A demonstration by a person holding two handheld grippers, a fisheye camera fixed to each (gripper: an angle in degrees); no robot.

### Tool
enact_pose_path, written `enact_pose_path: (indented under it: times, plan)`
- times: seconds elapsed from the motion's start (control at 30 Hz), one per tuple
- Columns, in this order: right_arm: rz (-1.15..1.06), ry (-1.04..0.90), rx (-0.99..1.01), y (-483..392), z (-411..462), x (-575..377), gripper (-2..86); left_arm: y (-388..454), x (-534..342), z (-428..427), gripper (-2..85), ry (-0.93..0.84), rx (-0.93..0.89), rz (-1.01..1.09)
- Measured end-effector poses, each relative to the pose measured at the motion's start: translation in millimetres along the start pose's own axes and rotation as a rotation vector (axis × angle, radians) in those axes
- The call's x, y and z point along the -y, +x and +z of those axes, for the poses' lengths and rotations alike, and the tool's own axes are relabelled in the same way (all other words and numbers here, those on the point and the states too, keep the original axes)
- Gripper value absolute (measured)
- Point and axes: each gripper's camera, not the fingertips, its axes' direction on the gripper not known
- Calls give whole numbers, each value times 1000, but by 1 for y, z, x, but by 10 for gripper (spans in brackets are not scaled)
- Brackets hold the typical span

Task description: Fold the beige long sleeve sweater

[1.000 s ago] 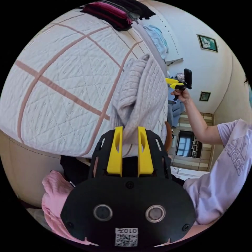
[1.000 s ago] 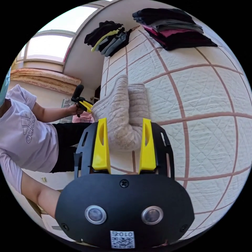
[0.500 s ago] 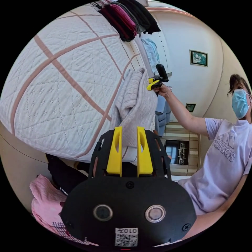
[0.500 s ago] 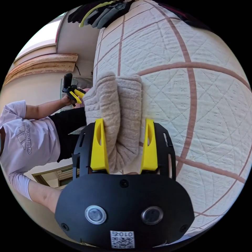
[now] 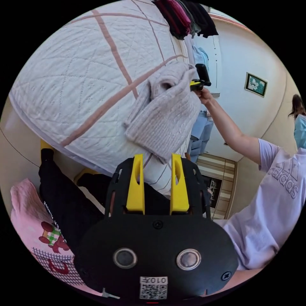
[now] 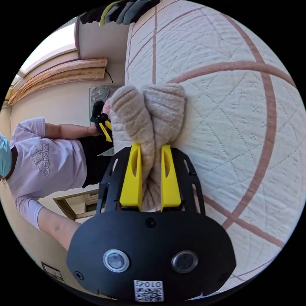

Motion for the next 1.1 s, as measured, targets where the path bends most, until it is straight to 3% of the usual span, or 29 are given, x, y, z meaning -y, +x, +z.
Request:
enact_pose_path:
  times: [0.1, 0.2, 0.4, 0.57, 0.73, 0.93, 1.1]
  plan:
    - [48, 86, 30, 7, -21, -22, 75, 16, 5, 24, 118, -72, -93, 43]
    - [75, 188, 52, 19, -50, -58, 74, 40, 6, 45, 120, -164, -77, 115]
    - [353, 677, 245, 85, -79, -210, 80, 64, 22, 59, 126, -165, -105, 129]
    - [694, 1103, 507, 106, 36, -351, 82, 93, 54, 59, 142, -142, -66, 189]
    - [864, 1444, 683, 87, 163, -420, 82, 117, 93, 64, 184, -160, 66, 198]
    - [735, 1544, 600, 102, 200, -432, 85, 140, 154, 38, 218, -105, 125, 189]
    - [683, 1513, 552, 125, 202, -438, 86, 151, 202, 52, 231, -225, 184, 115]
